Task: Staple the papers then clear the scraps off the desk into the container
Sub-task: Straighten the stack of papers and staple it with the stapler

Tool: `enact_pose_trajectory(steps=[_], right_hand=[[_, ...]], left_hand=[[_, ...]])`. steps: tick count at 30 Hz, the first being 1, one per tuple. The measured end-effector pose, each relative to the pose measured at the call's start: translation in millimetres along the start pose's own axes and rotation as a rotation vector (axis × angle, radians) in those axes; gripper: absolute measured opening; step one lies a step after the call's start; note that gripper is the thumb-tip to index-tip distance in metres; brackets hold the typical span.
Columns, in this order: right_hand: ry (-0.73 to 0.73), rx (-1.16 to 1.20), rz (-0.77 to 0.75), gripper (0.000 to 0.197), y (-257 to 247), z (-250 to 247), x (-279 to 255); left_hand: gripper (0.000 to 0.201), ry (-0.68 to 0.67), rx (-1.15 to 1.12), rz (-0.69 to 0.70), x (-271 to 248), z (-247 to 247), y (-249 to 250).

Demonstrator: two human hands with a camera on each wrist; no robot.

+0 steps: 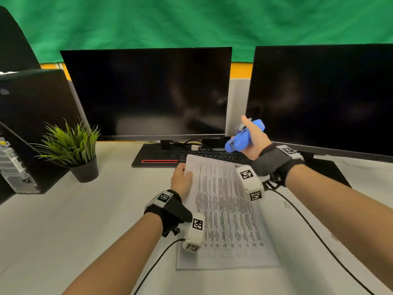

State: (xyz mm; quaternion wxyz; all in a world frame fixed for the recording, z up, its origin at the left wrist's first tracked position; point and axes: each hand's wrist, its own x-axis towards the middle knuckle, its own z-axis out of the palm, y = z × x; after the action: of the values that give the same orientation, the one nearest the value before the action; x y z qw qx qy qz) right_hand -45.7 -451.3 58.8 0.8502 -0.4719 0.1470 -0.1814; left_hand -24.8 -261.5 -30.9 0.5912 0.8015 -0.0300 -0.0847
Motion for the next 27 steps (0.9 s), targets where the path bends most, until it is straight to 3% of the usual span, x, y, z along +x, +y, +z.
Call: enact_pose_trajectory(steps=[3,7,9,12,14,22,25,27], right_hand=[[0.099,-0.277,0.145,0.025,-15.1,-80.0,-12.9],[0.433,-1.256,0.160,0.026,-43.2,-185.3,-38.2],[0.479,-1.565,0.178,0.032,-54.6,-215.7,-51.7],[0.517,-1.848,0.246,0.032,-62.6,-241.3,-75.6],[0.536,-1.928,0.276,0.037,-61.5,-255.7,-81.6],[0.600,-1.832,0.327,0.043,-45.5,-271.8,-77.5],[0.643,-1.937,0.194,0.048,-43.7,-249.7,-73.8],[0.585,-1.968,0.032,0.049,-41.1,-225.2,-67.8]], left_hand=[[0.028,0.006,0.034,0.057,-4.9,-1.7,-0.3],[0.031,0.068,0.120,0.108,-3.6,-2.2,0.2],[0.035,0.092,0.130,0.087,-2.8,-4.5,2.6],[0.033,0.100,0.143,0.065,-3.9,-7.3,4.6],[0.031,0.085,0.152,0.051,-4.3,-9.3,7.4],[0.038,0.055,0.078,-0.074,-1.7,-36.9,22.6],[0.036,0.011,0.032,-0.114,1.0,-68.7,36.4],[0.035,0.016,0.006,-0.141,5.7,-99.8,40.7]])
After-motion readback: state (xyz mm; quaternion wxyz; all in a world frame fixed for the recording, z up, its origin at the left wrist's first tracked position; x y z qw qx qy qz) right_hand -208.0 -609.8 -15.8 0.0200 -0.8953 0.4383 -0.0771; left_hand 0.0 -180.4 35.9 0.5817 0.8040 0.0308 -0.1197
